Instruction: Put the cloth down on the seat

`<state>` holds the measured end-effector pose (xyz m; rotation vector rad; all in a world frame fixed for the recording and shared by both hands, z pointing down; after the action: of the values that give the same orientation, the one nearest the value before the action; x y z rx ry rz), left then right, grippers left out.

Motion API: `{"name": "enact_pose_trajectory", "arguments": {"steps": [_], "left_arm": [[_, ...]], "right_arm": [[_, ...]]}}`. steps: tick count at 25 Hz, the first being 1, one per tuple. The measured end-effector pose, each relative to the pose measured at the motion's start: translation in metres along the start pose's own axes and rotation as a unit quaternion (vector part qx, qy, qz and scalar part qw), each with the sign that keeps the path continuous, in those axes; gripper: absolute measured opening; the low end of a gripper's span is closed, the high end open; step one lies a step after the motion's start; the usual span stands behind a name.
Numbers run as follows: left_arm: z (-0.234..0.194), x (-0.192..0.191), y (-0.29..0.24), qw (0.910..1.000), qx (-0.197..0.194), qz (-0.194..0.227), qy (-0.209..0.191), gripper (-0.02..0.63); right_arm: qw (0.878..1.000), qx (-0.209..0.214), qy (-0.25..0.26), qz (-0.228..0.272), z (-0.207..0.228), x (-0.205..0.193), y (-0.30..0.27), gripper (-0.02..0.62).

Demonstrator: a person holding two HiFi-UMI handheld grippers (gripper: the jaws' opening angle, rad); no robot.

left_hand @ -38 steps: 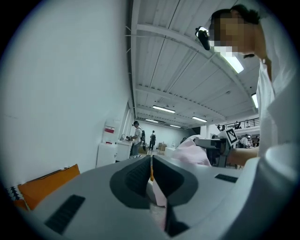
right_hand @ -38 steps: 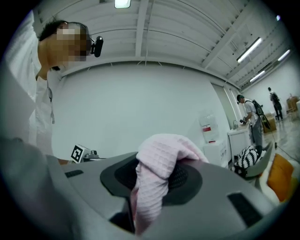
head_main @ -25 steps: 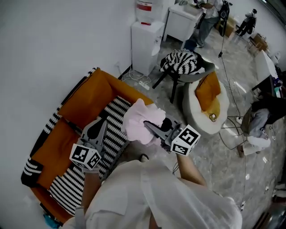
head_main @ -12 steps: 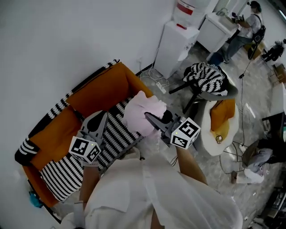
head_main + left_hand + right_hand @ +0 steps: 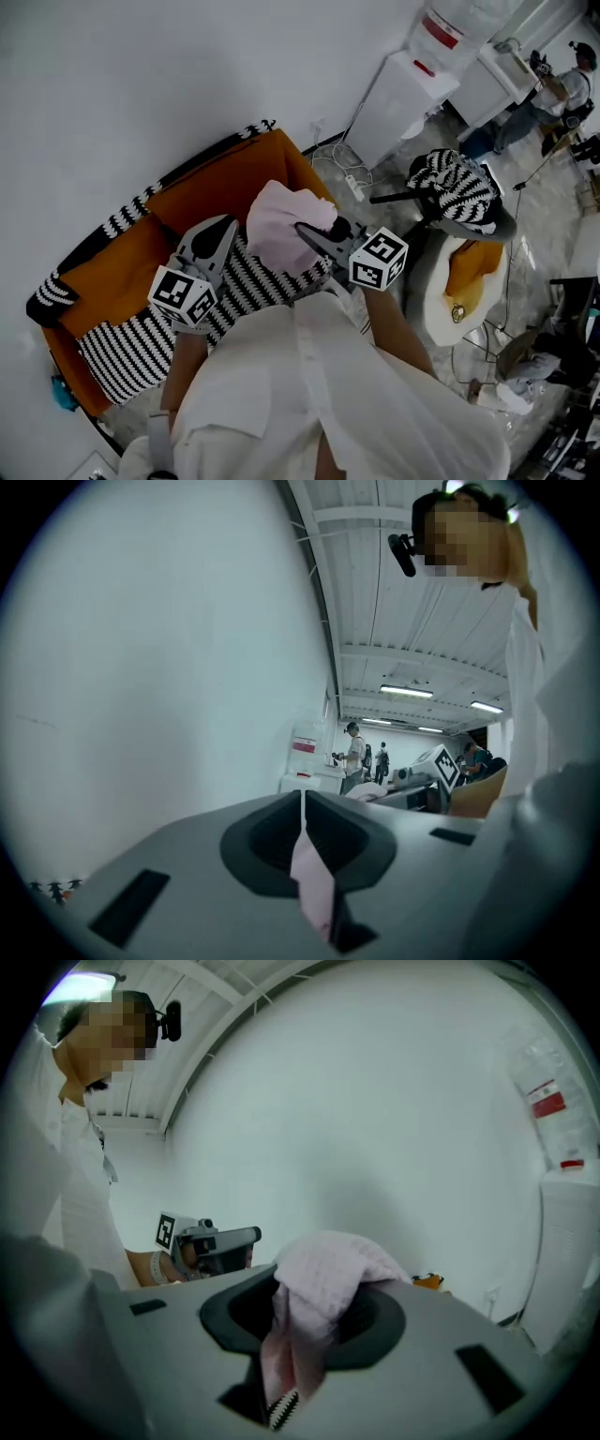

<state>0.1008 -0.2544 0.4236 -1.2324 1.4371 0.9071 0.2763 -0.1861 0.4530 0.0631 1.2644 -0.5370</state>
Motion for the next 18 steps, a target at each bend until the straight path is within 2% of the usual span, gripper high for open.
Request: {"name": "enact_pose_trajectory", "arguments": {"steps": [6, 11, 18], "left_arm": [[-0.016, -0.004, -0.03, 0.9991, 0.042, -0.004, 0.007, 0.026], [-0.017, -0.016, -0.066, 0.9965, 0.079, -0.01, 0.023, 0.026], [-0.016, -0.034, -0.118, 0.9911, 0.125, -0.013, 0.044, 0.026]], "right_arm": [[0.997, 0.008, -0.027, -0.067, 0.074, -0.027, -0.022, 0.135], [0.991, 0.029, -0.022, -0.13, 0.136, -0.046, -0.036, 0.135], [0.983, 0.033, -0.021, -0.181, 0.234, -0.052, -0.039, 0.135]]}}
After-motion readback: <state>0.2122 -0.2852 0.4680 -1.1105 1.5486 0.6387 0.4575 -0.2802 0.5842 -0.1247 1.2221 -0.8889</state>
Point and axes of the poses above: the fingertips, and each gripper's own axes: y backward along the fingers, z to its right, x out of its top, the point moved 4 cm from there along y, backward along the fingers, and after that the axes turned 10 degrees about -x, right-handed, at the moved point
